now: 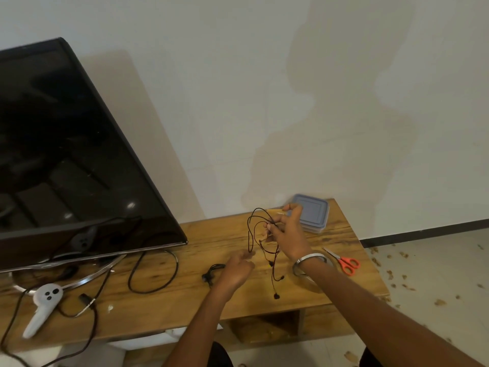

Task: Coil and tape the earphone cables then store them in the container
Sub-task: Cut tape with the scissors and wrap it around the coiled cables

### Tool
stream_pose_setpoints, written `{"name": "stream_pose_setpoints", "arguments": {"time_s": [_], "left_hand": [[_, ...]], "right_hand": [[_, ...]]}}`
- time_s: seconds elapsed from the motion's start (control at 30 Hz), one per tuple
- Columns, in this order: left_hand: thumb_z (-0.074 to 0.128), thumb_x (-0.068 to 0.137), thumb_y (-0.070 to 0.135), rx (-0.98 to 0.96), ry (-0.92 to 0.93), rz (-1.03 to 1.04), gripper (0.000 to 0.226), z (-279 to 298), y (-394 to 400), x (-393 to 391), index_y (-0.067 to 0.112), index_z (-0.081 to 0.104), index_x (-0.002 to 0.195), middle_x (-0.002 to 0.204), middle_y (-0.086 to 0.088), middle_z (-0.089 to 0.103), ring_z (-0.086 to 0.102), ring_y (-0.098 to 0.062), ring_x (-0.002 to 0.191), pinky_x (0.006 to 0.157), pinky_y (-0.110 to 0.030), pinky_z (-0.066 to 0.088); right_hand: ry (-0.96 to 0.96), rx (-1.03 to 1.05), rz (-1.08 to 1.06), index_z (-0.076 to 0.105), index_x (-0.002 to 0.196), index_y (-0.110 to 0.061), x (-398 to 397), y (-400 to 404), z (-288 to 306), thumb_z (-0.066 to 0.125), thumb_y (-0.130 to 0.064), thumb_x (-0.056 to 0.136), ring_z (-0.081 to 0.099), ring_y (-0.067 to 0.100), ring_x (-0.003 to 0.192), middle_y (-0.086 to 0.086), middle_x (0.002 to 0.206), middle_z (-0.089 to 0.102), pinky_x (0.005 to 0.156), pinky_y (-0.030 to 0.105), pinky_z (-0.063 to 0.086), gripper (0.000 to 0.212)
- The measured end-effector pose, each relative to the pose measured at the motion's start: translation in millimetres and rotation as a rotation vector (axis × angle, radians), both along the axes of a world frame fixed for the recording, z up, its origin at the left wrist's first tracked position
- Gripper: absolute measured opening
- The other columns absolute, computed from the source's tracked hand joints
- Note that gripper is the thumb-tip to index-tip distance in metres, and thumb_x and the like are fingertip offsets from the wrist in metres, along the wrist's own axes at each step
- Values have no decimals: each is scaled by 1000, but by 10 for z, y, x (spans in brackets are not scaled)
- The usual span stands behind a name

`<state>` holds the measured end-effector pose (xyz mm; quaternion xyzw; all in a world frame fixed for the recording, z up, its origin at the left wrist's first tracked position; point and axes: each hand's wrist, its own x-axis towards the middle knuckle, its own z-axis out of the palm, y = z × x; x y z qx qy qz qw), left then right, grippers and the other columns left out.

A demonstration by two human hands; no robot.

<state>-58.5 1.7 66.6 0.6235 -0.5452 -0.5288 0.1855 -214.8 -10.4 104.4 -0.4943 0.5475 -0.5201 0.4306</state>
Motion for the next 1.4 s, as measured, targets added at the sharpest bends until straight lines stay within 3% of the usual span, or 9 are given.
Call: {"name": "stream_pose_setpoints", "arguments": {"time_s": [0.17, 0.33, 0.4, 0.47, 0.57, 0.87, 1.03, 1.2, 1.4], "left_hand": [[56, 88, 17, -138, 144, 17, 87, 125, 4, 44, 37, -1, 151, 161, 10, -1, 6, -16, 147, 118, -43, 22], [78, 73, 46, -343, 147, -120, 109, 283, -88, 43, 44, 0, 150, 150, 26, 17, 18, 8, 135, 104, -24, 29], [79, 74, 42, -370, 69, -186, 97, 260, -150, 57, 41, 18, 149, 139, 25, 42, 36, 8, 129, 100, -21, 35], [75, 80, 33, -395, -9, -229, 57, 212, -195, 63, 34, 50, 132, 114, 18, 64, 56, 2, 112, 91, -23, 43], [62, 87, 29, -389, -70, -255, 18, 201, -140, 25, 32, 65, 106, 89, 2, 68, 62, -11, 81, 74, -34, 51], [43, 94, 12, -373, -199, -216, 20, 179, -45, -91, 11, 59, 106, 74, 6, 56, 45, -5, 54, 47, -12, 32], [42, 97, 17, -318, -218, -113, 21, 150, -84, -48, 8, 59, 90, 66, 1, 52, 42, -11, 53, 49, -25, 32], [36, 98, 13, -89, 46, 99, 27, 189, -135, -63, 17, 56, 81, 75, -3, 54, 52, -15, 62, 63, -30, 46], [33, 97, 8, 13, 227, 240, 25, 194, -172, -70, 13, 56, 90, 82, -9, 60, 56, -19, 66, 58, -31, 48]], "right_hand": [[125, 32, 97, 26, 109, -20, -19, -19, -13, 55, 7, 89, 68, 14, 63, 16, 97, 58, 54, 28, 58, 45], [343, 39, 274, 35, 117, -5, -34, -14, -22, 60, 1, 88, 65, -6, 66, -3, 89, 55, 60, 15, 54, 39], [334, 37, 320, 30, 112, -11, -27, 3, -14, 58, 2, 88, 65, 3, 62, -1, 86, 60, 60, 18, 54, 39], [358, 18, 336, 25, 106, -18, -21, 5, 6, 57, 3, 88, 66, 15, 63, 3, 83, 64, 61, 24, 56, 42], [431, -3, 337, 26, 107, -18, -1, -4, 15, 56, 2, 88, 66, 20, 69, 1, 87, 62, 67, 31, 59, 41], [475, -29, 239, 27, 107, -20, 77, 25, -68, 62, -2, 86, 66, 21, 75, 6, 88, 59, 68, 31, 57, 45], [362, 52, 231, 27, 107, -17, 57, 25, -84, 66, -2, 84, 68, 24, 65, 10, 85, 64, 59, 31, 58, 47], [287, 93, 231, 27, 105, -24, 90, 78, -181, 67, -10, 84, 68, 25, 75, 6, 85, 64, 73, 42, 59, 48], [-108, 188, 171, 24, 103, -18, 120, 126, -218, 64, 2, 85, 66, 23, 70, 15, 90, 62, 74, 46, 59, 49]]}}
